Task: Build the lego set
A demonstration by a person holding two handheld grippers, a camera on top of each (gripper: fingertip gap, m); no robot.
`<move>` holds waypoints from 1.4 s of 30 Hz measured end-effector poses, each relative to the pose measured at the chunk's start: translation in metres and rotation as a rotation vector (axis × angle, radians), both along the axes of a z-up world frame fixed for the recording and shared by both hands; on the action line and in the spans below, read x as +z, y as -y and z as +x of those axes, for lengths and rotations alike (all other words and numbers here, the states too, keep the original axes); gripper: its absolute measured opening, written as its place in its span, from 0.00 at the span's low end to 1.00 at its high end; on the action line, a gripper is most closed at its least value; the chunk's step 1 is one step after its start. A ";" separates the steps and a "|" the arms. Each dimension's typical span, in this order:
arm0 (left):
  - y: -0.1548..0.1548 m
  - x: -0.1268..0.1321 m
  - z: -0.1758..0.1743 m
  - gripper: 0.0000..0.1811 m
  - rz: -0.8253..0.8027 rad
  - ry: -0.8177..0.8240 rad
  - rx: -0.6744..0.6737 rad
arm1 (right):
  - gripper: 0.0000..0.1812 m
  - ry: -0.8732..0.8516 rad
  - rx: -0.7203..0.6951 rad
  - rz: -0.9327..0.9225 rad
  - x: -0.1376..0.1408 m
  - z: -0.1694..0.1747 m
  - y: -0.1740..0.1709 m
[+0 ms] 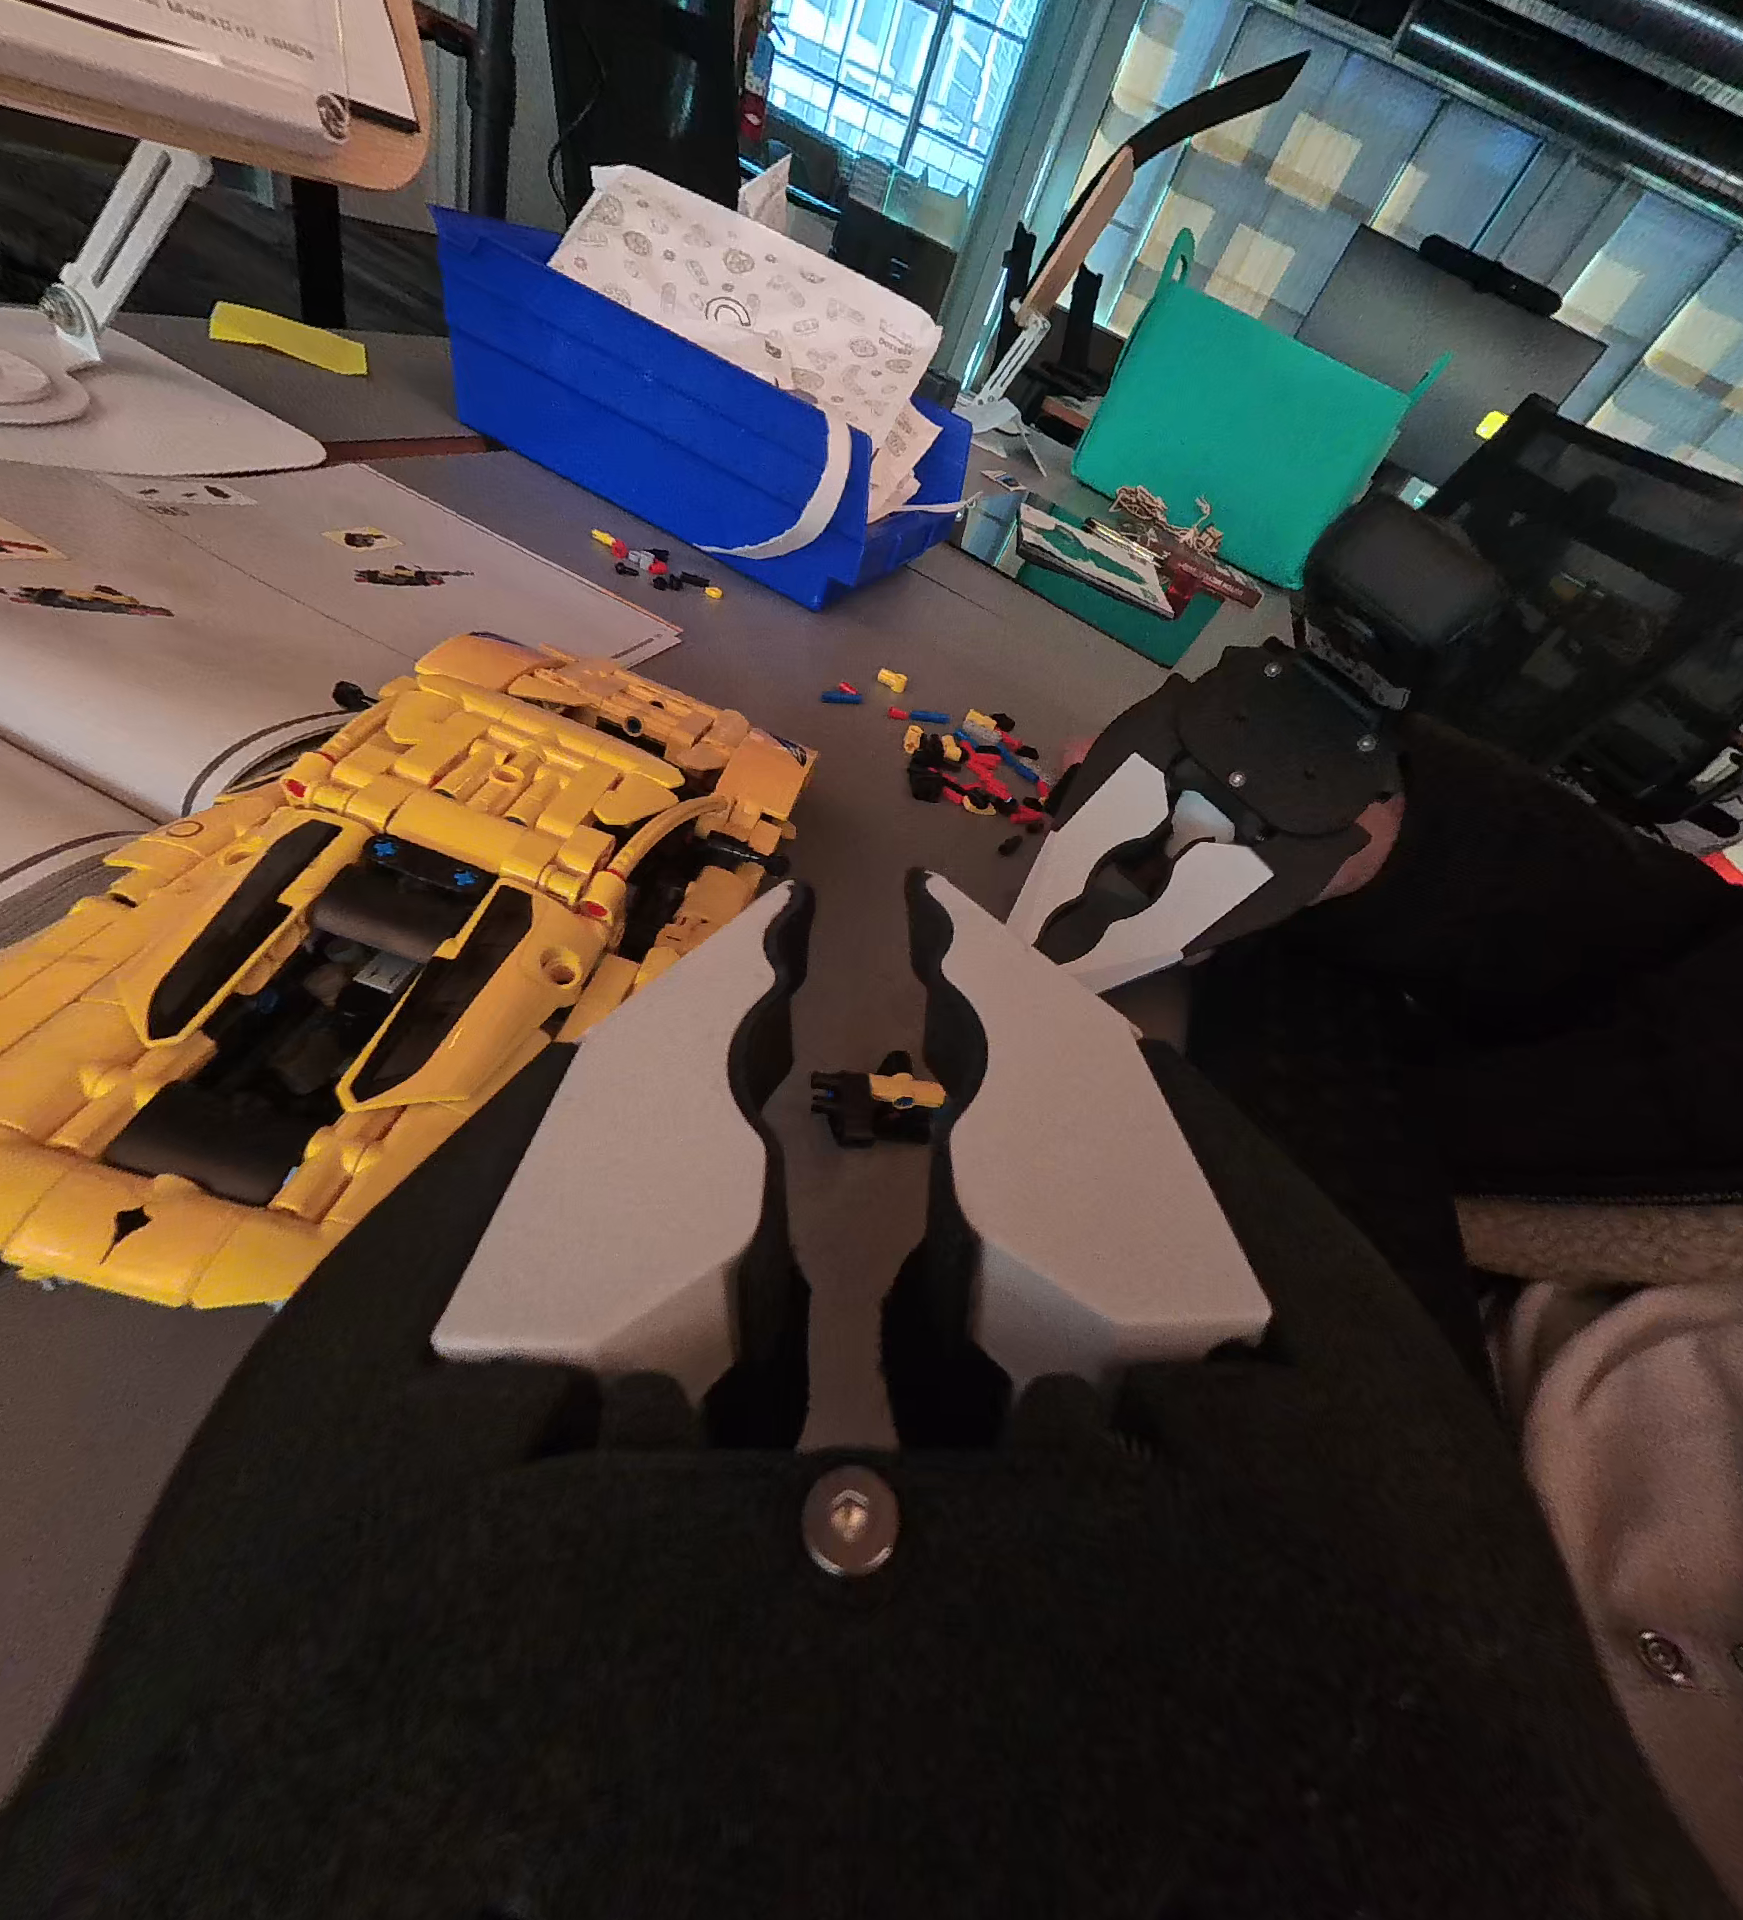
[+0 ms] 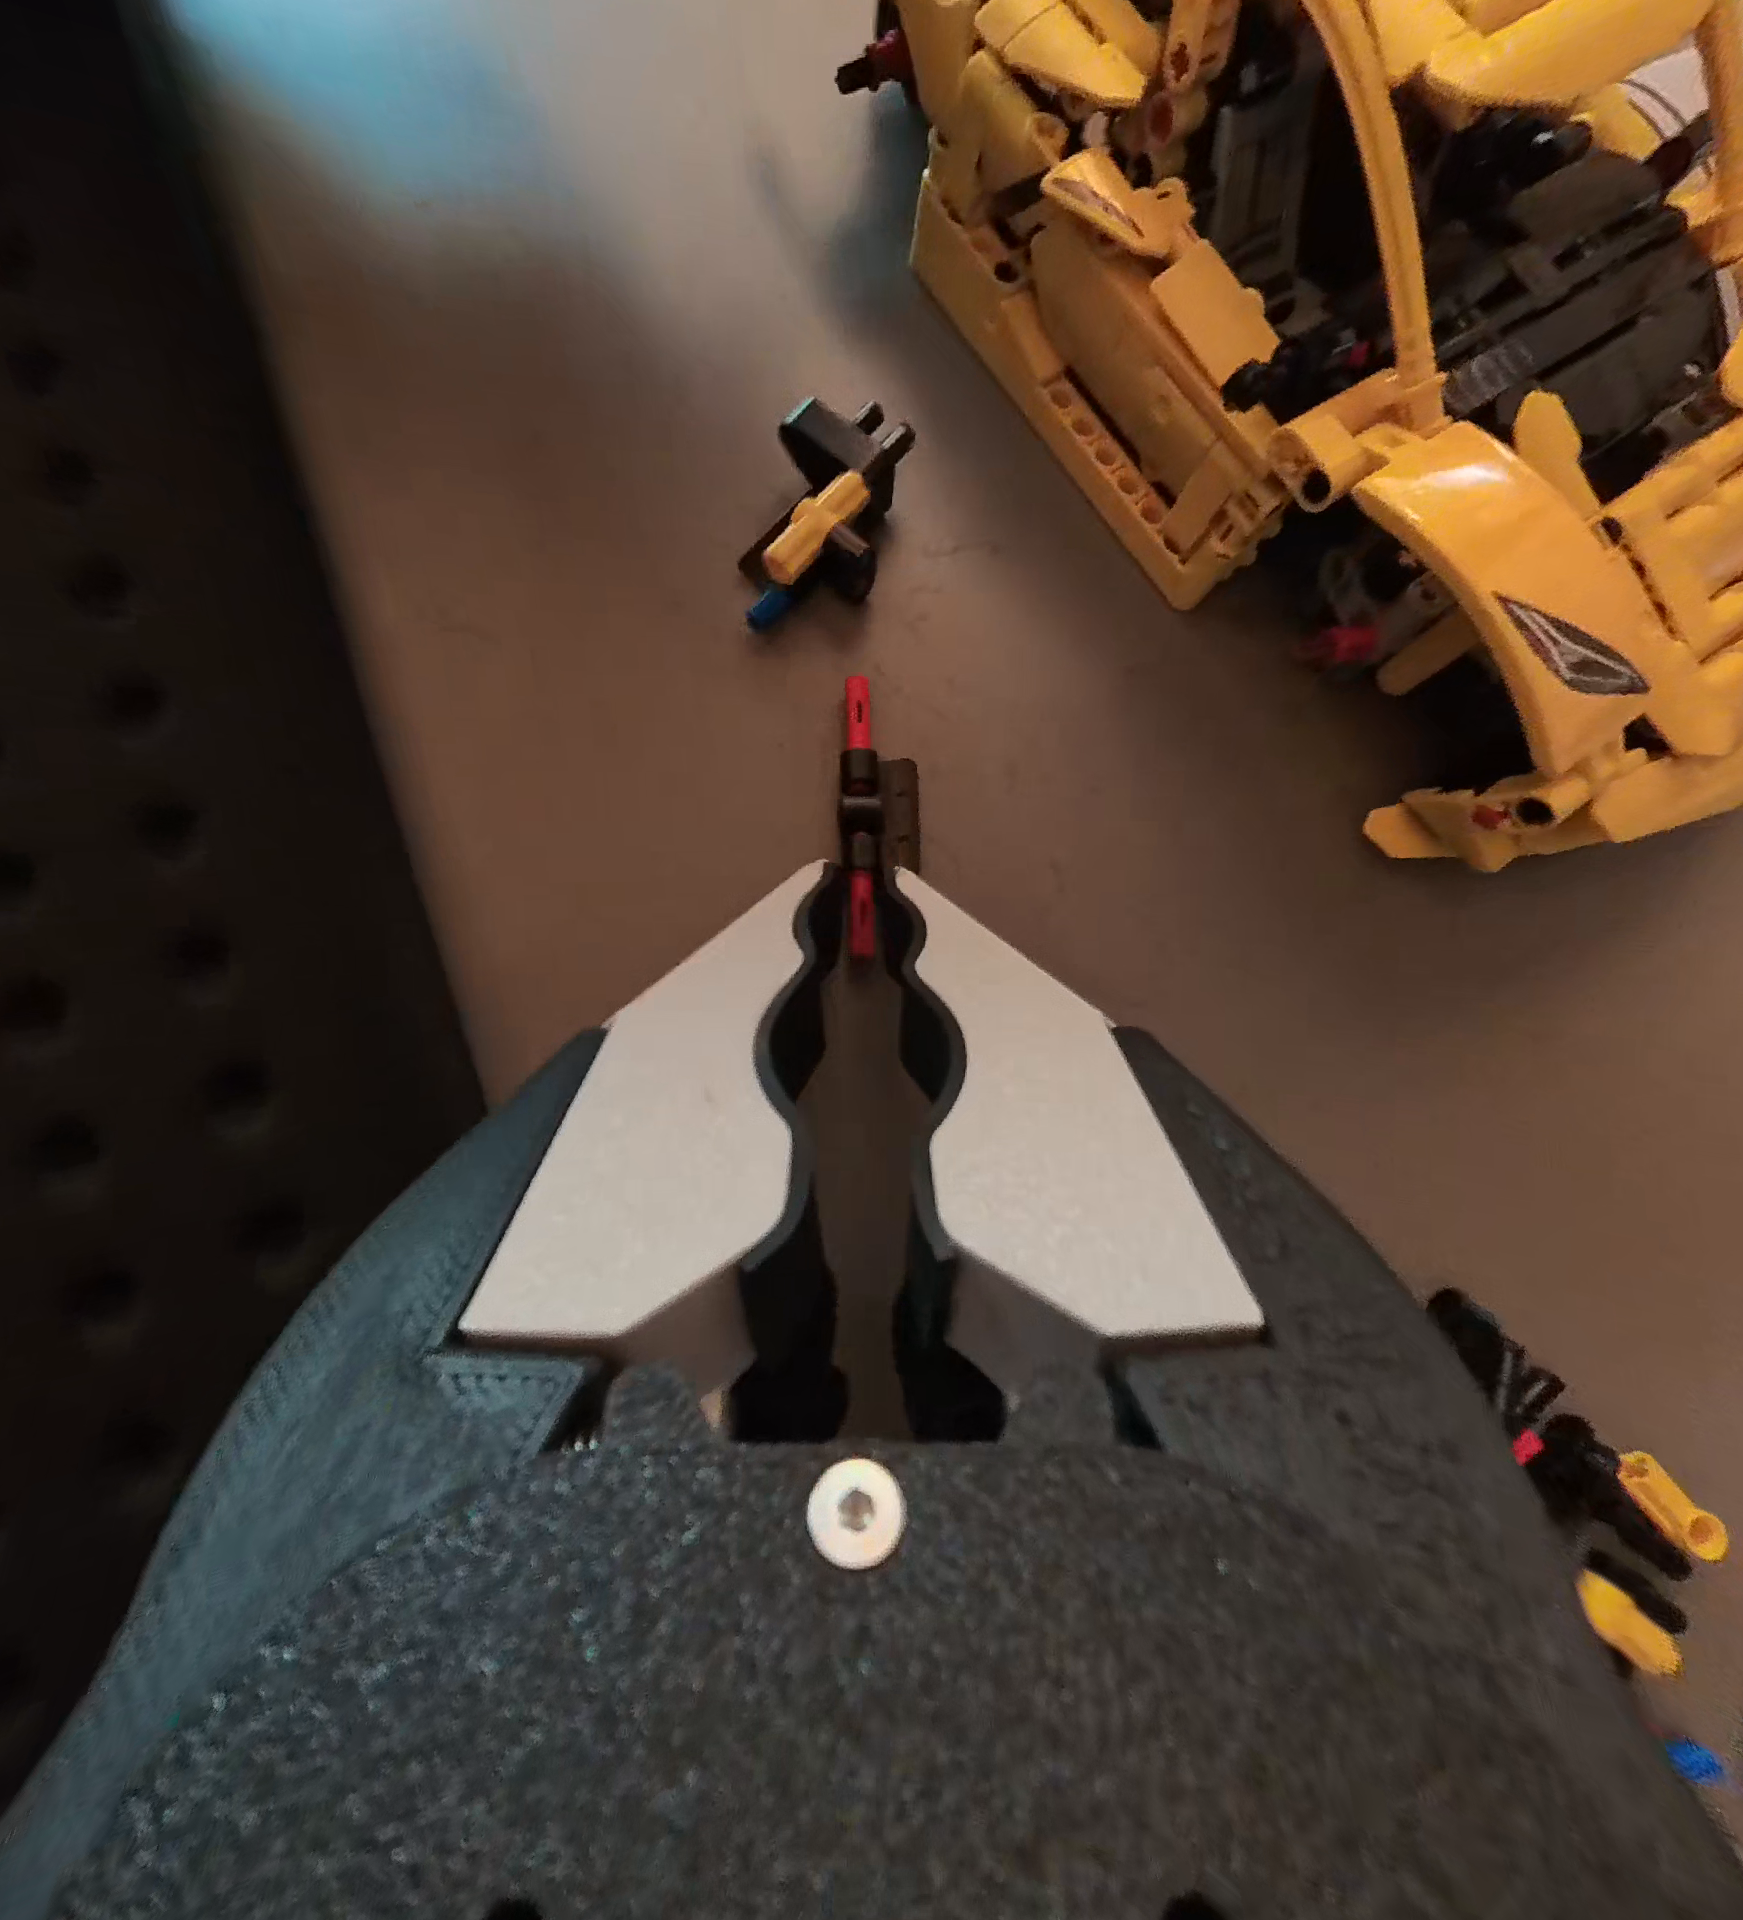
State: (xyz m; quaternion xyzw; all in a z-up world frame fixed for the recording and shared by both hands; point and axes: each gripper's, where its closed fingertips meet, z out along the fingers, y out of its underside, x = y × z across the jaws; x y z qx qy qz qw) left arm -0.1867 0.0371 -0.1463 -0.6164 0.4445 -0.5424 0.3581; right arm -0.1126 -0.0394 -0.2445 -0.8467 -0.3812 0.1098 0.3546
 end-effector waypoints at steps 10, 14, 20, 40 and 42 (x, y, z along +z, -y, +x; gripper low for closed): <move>0.019 -0.018 -0.004 0.15 0.115 -0.072 -0.106 | 0.03 -0.657 -0.225 -0.307 0.046 -0.062 0.009; 0.034 -0.003 -0.004 0.15 0.058 0.013 -0.188 | 0.03 -0.899 -0.252 -0.382 0.060 -0.067 0.004; 0.016 -0.030 -0.009 0.15 0.161 -0.139 -0.103 | 0.03 -0.835 -0.358 -0.431 0.042 -0.064 0.004; 0.025 -0.084 -0.012 0.18 0.313 -0.496 -0.327 | 0.03 -0.748 -0.492 -0.537 0.017 -0.065 -0.005; 0.025 -0.083 -0.009 0.18 0.317 -0.503 -0.332 | 0.03 -0.726 -0.508 -0.521 0.015 -0.063 -0.006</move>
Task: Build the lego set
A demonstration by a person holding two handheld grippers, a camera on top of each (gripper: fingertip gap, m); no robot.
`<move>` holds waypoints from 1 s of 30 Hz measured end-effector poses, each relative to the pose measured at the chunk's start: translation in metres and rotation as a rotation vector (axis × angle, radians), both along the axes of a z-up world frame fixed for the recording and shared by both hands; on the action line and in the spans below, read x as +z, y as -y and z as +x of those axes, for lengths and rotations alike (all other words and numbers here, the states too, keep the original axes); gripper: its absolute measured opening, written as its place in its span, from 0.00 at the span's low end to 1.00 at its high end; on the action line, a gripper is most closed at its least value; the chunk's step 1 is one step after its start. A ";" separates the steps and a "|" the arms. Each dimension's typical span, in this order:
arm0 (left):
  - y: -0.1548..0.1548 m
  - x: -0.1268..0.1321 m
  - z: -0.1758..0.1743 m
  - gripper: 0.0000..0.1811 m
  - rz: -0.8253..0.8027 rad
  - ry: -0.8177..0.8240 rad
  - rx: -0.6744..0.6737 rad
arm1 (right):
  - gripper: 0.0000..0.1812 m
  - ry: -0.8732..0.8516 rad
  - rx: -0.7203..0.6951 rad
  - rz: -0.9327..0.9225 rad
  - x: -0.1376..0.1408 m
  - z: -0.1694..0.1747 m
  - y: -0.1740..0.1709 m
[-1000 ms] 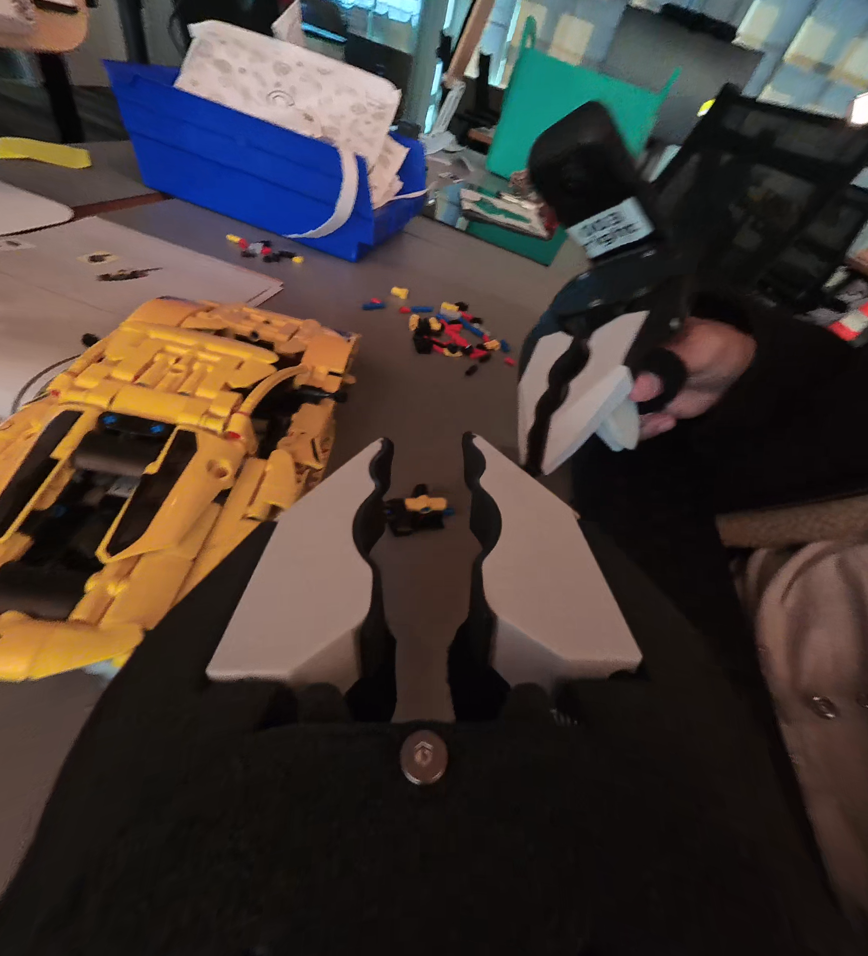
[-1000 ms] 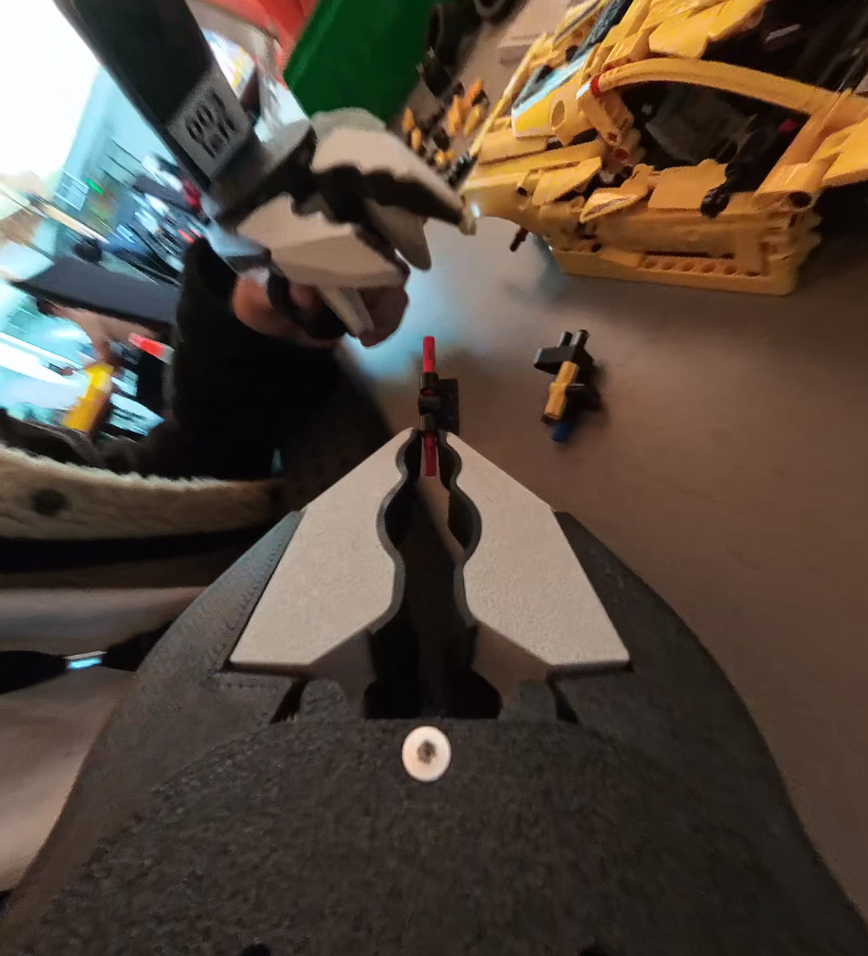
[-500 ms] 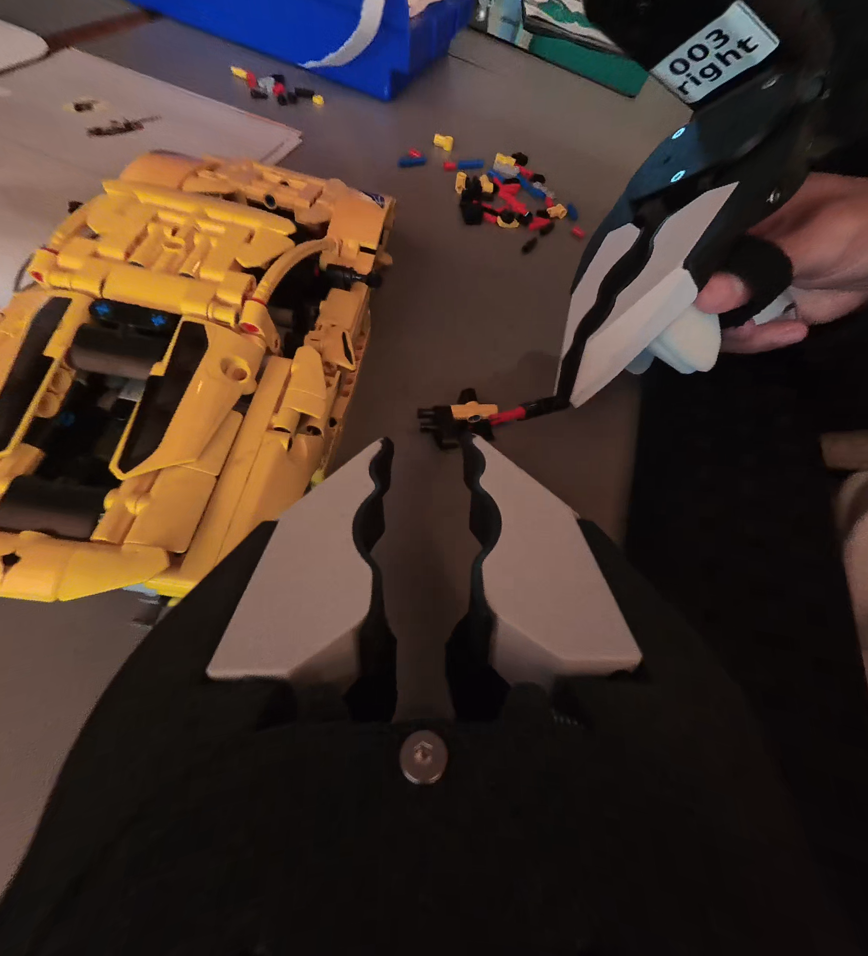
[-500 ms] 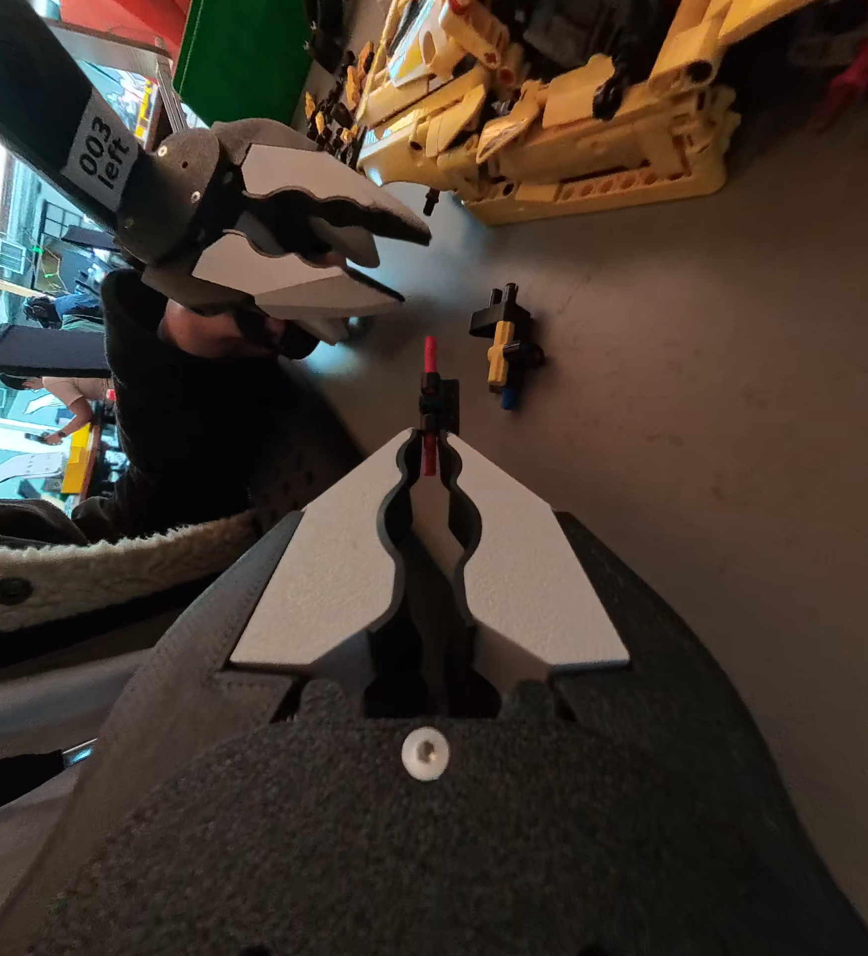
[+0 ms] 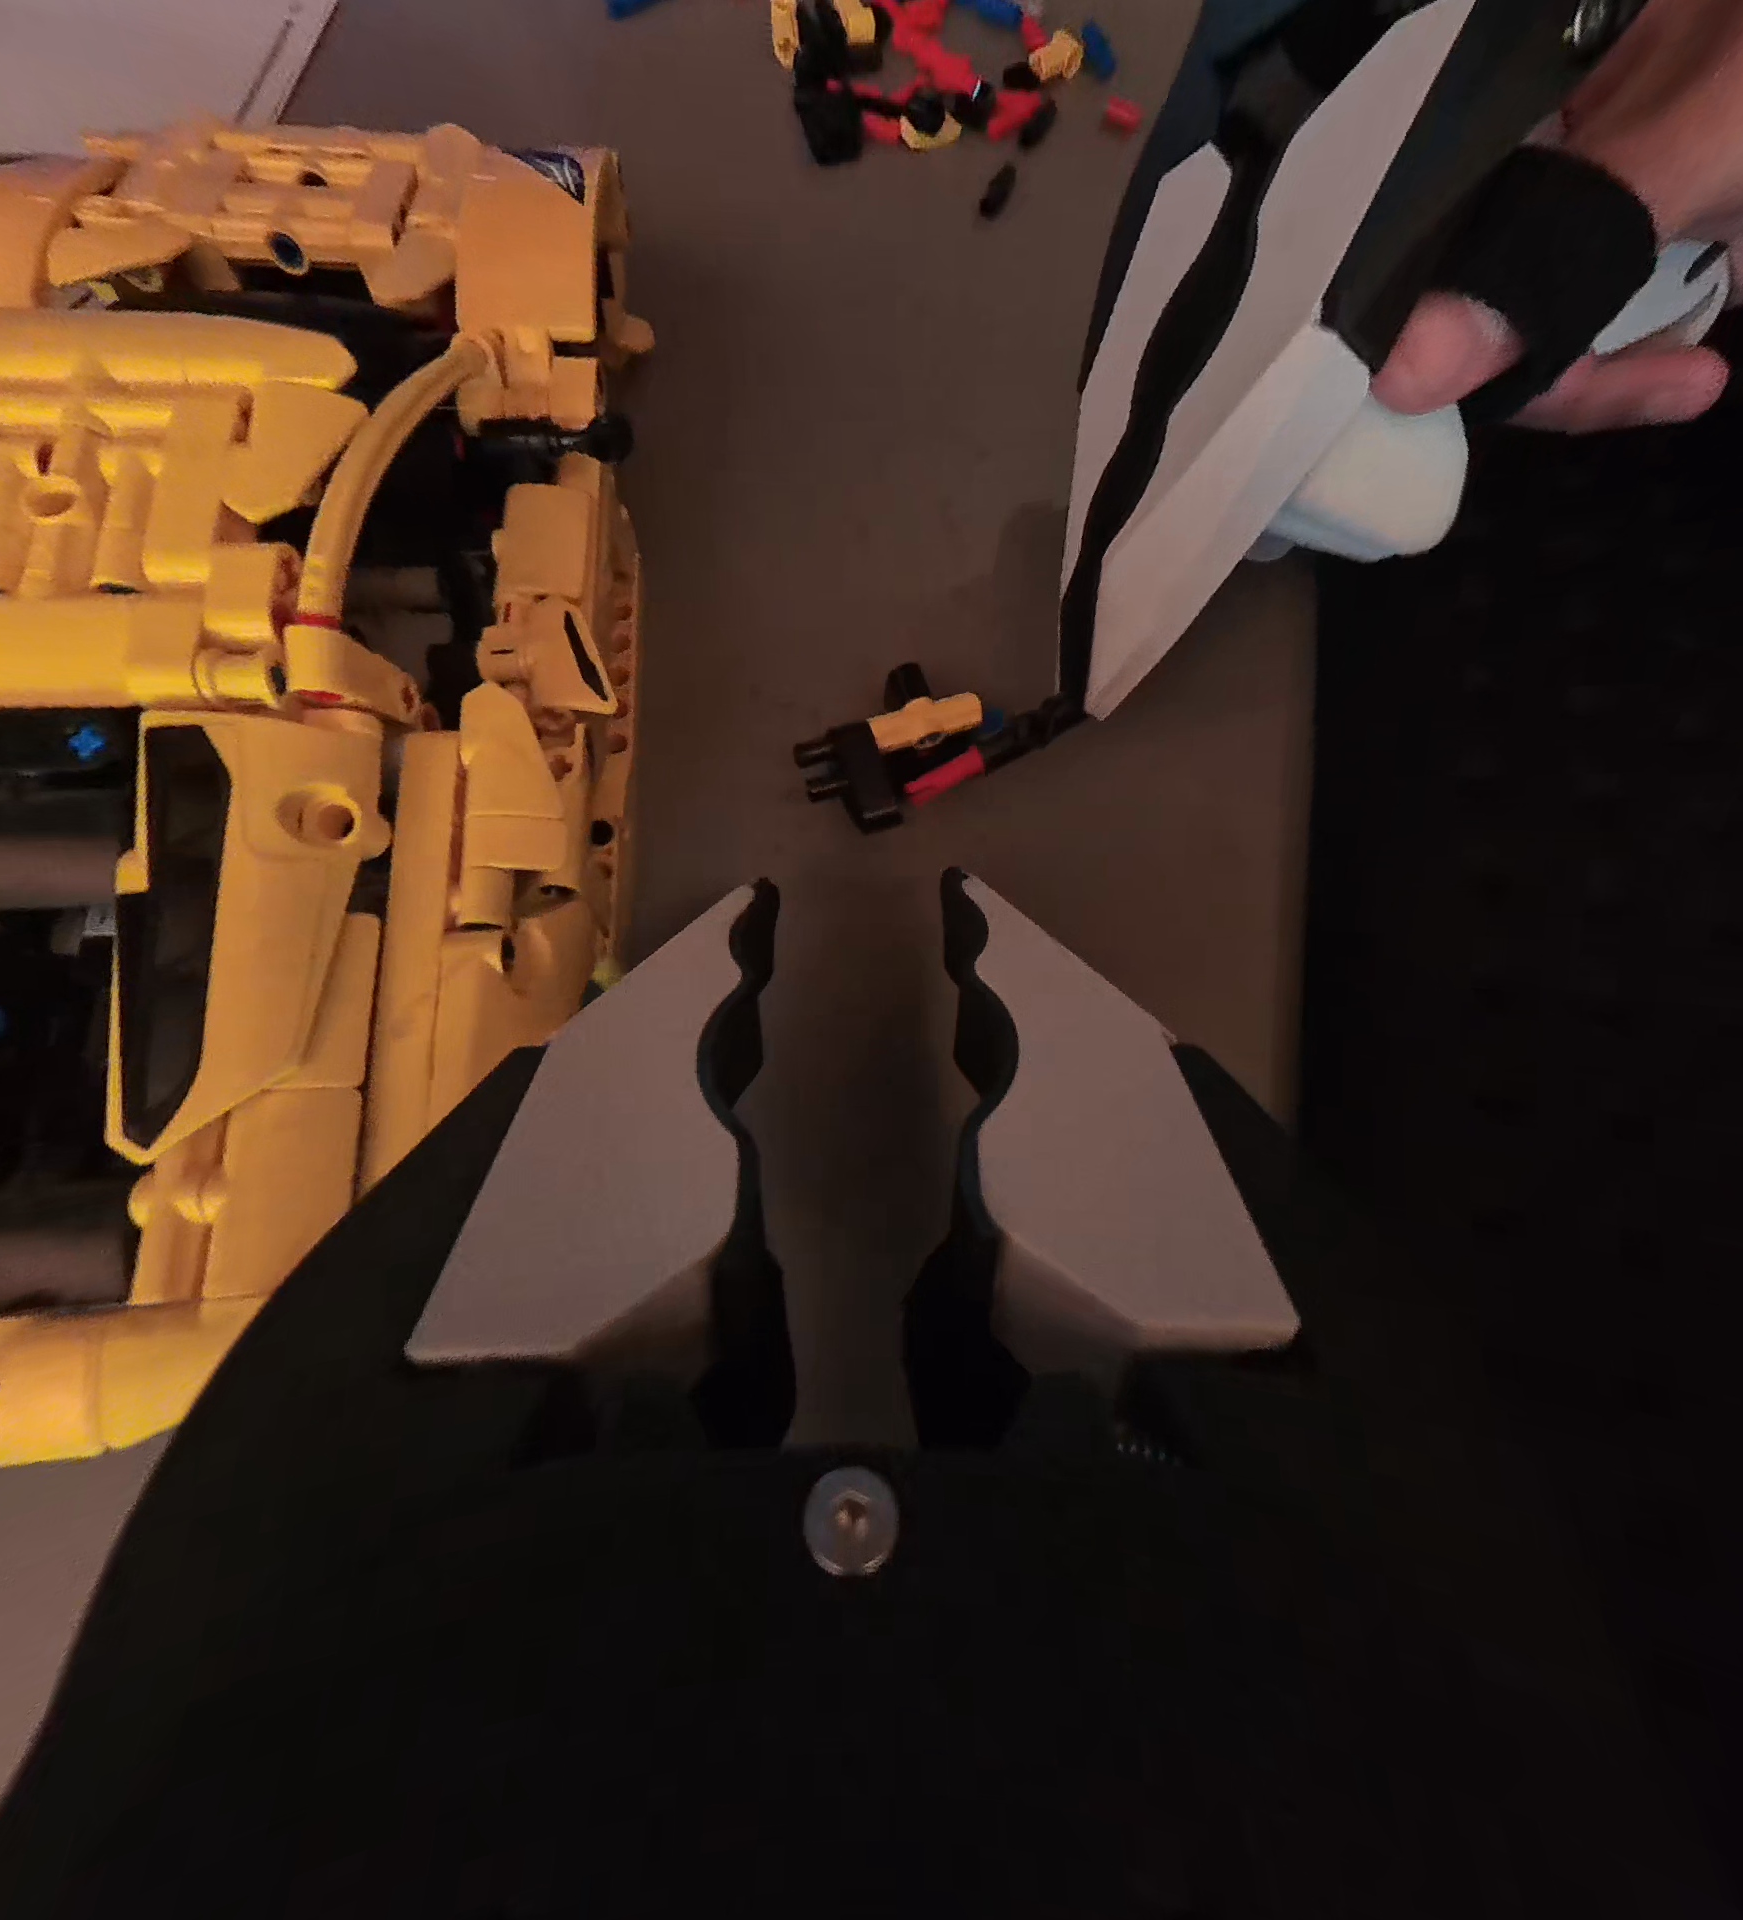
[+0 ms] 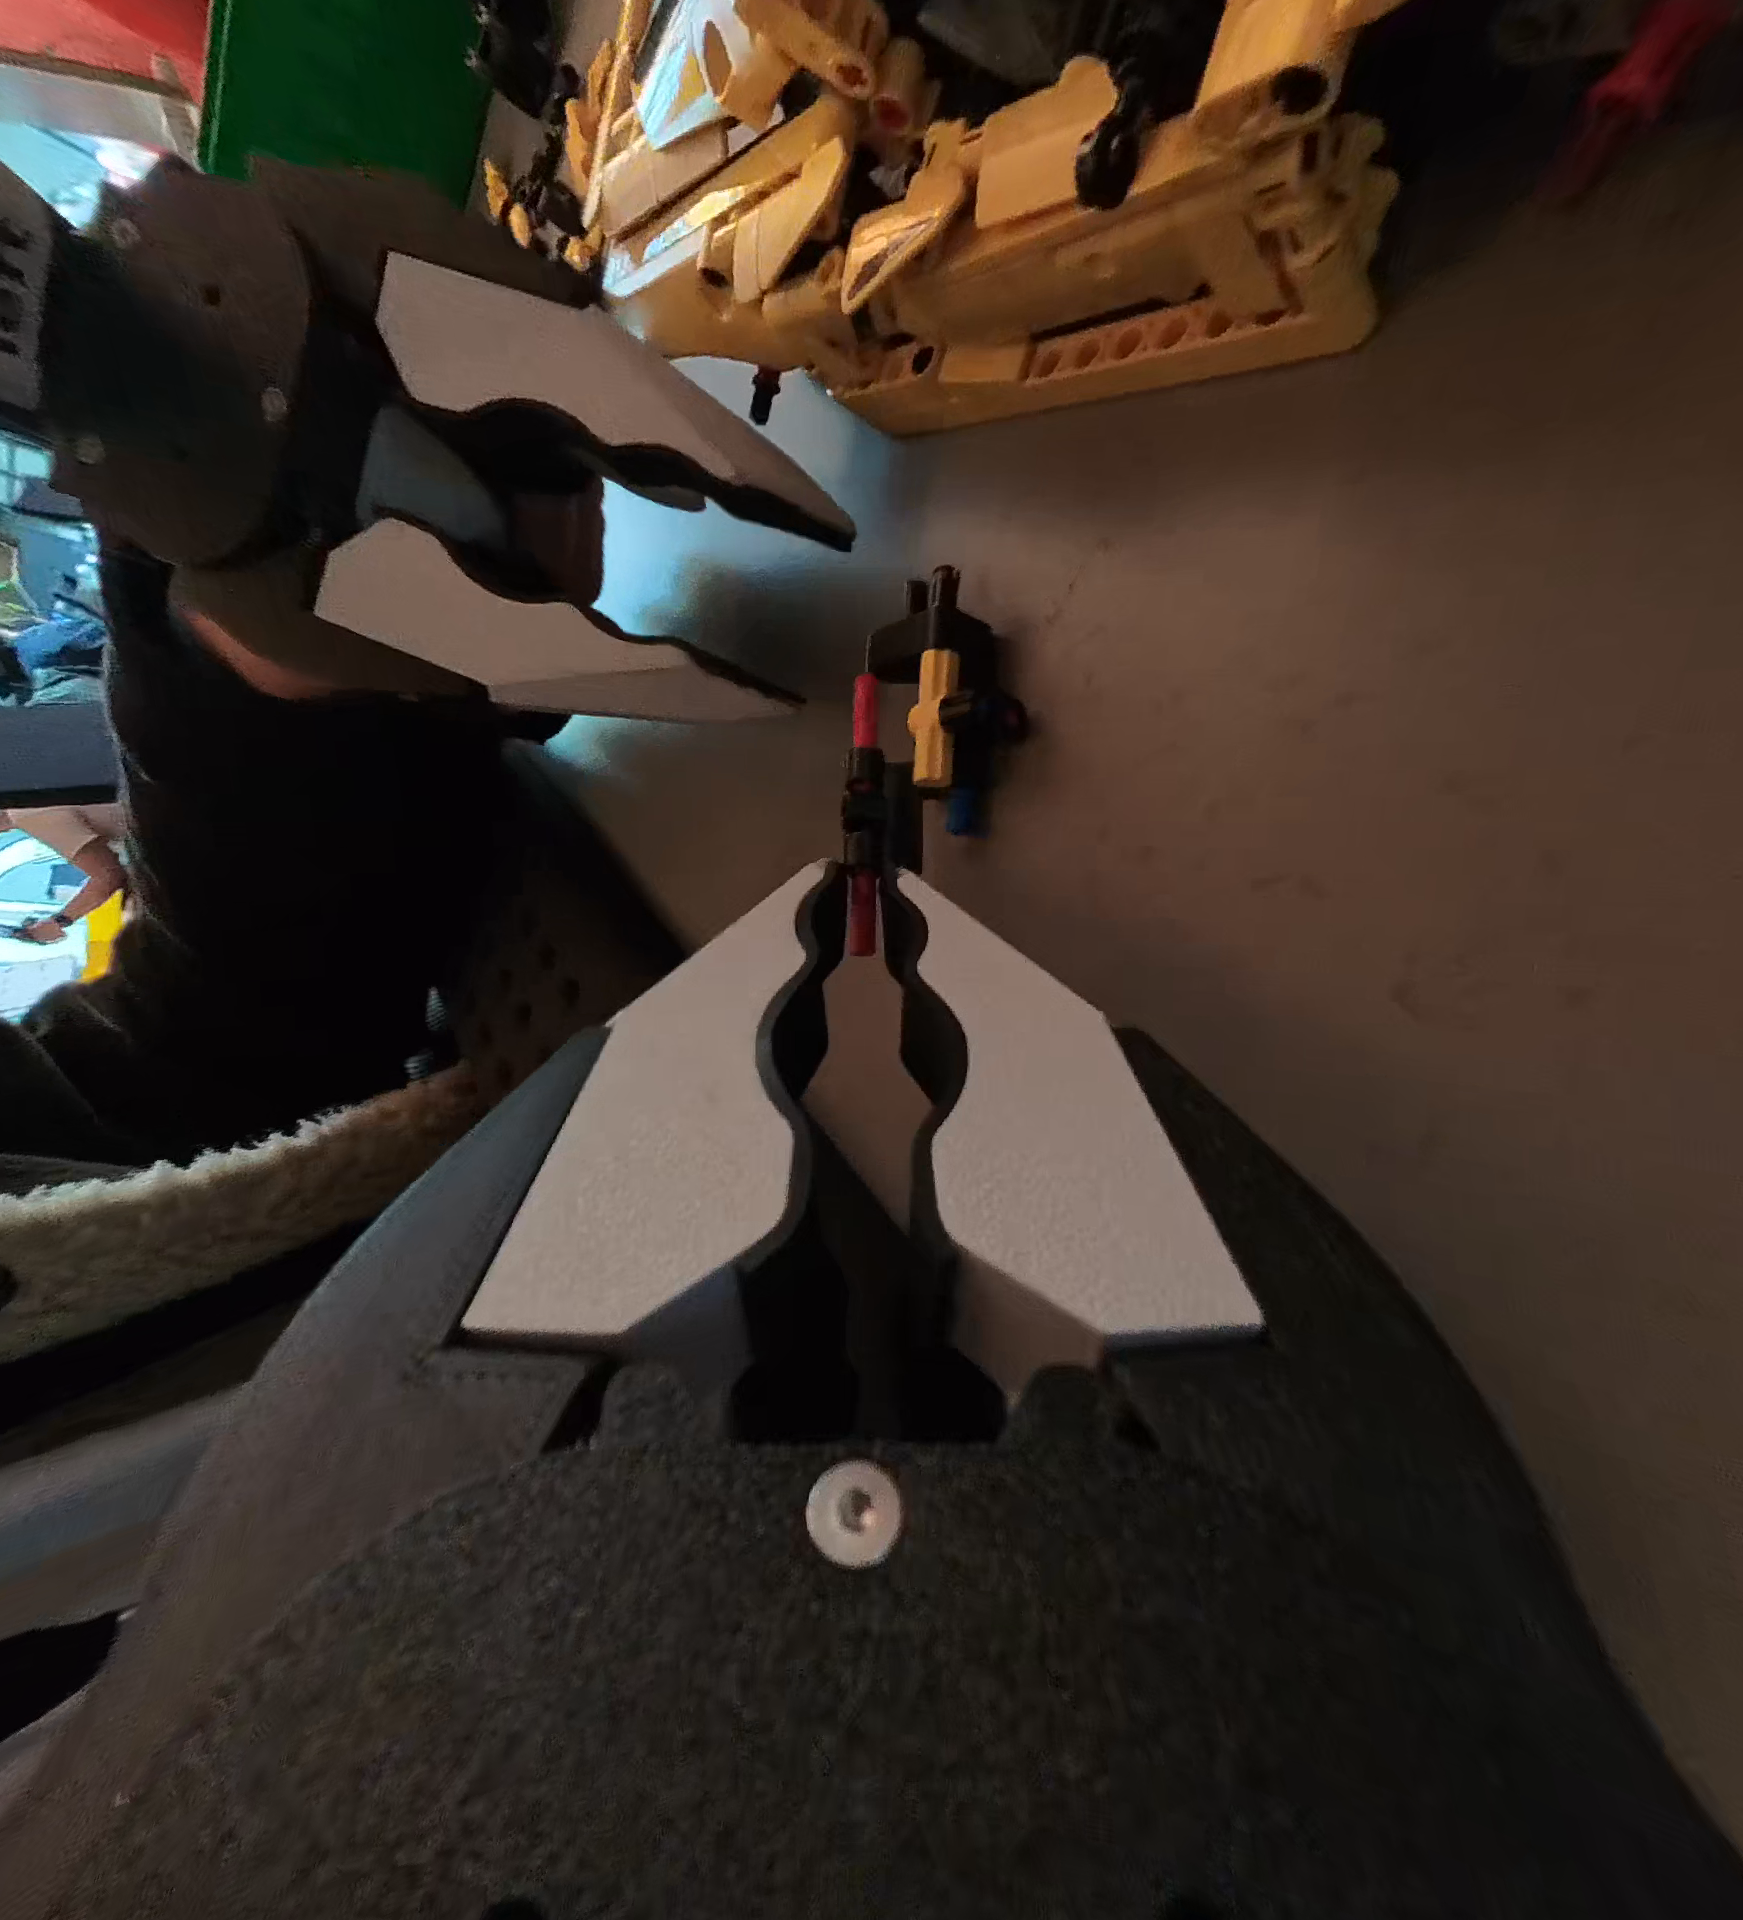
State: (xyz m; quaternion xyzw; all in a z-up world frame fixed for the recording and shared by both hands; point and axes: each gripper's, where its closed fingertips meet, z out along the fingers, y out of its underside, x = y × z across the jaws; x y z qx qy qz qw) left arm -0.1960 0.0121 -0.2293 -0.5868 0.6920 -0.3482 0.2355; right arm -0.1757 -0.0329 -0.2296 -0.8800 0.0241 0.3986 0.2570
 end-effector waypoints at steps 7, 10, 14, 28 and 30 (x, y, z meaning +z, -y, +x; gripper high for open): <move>0.002 0.003 0.004 0.18 0.041 0.000 0.037 | 0.03 0.043 -0.017 0.002 -0.003 0.003 -0.001; 0.002 0.002 0.003 0.16 0.093 -0.007 0.078 | 0.03 0.056 -0.015 0.005 -0.003 0.003 -0.001; 0.013 -0.005 0.014 0.15 0.066 -0.009 0.064 | 0.03 0.116 0.014 0.017 -0.006 0.003 0.001; 0.035 -0.011 0.010 0.09 0.099 -0.037 -0.003 | 0.03 0.394 0.292 0.182 -0.013 0.034 0.012; 0.027 -0.008 0.008 0.16 0.116 -0.017 -0.007 | 0.03 0.374 0.364 0.213 -0.011 0.034 0.015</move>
